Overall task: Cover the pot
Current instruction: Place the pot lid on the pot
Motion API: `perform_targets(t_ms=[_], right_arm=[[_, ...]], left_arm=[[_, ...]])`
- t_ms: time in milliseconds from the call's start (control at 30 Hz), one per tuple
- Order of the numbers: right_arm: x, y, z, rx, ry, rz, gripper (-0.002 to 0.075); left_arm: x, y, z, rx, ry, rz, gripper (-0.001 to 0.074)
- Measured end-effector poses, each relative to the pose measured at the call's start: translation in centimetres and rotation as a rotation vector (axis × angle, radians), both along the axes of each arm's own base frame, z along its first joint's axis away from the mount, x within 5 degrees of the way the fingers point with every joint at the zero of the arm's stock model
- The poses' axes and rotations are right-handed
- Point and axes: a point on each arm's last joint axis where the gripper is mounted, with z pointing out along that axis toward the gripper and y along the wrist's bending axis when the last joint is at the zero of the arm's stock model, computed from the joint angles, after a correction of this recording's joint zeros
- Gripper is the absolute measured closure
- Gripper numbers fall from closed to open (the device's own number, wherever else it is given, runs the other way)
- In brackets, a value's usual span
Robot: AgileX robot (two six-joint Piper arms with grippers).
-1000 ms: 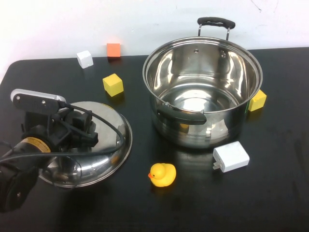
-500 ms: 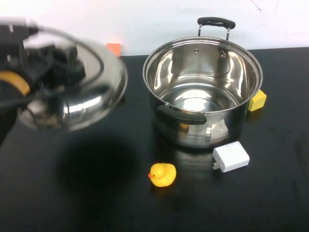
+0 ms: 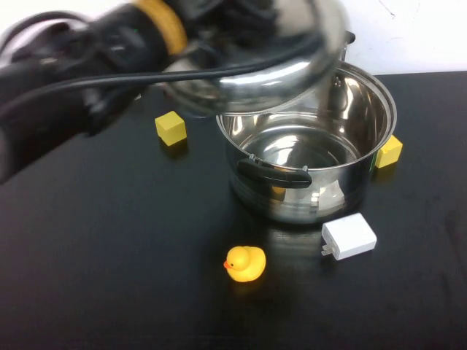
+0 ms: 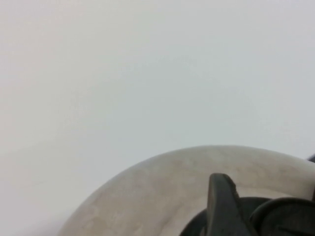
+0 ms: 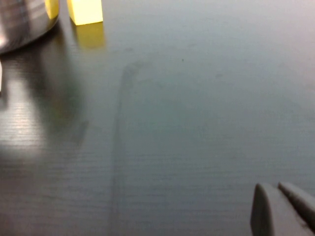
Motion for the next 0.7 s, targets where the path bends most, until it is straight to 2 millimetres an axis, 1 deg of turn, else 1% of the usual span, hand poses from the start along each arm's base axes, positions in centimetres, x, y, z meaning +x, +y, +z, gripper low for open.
perform_targets(t_ms=[67,167,233,300,400,467,700], right_arm=[[0.0,0.0,0.0,0.000,0.000,0.000,0.0728],[0.0,0.0,0.0,0.000,0.000,0.000,0.0728],[0.0,0.0,0.0,0.000,0.000,0.000,0.0728],[0.0,0.0,0.0,0.000,0.000,0.000,0.0728],[0.0,0.0,0.0,0.000,0.000,0.000,0.0728],[0.0,0.0,0.0,0.000,0.000,0.000,0.0728],[0.0,0.0,0.0,0.000,0.000,0.000,0.0728]], left_arm=[[0.7,-1.8,-0.3,0.013,0.005,-0.025,0.0423],[2.0,-4.3,-1.5,0.030,0.028,-0.052,0.0423],[2.8,-5.6,-3.0,0.064,0.064,-0.051,0.0423],[3.3,-6.5,-4.6,0.100,0.108,-0.044,0.0423],[3.9,-7.2,-6.4,0.127,0.143,-0.046,0.0423],[4.2,-7.5,-7.1,0.134,0.152,-0.049,0.0423],[4.4,-7.7,-7.2,0.098,0.165,-0.061,0.0423]])
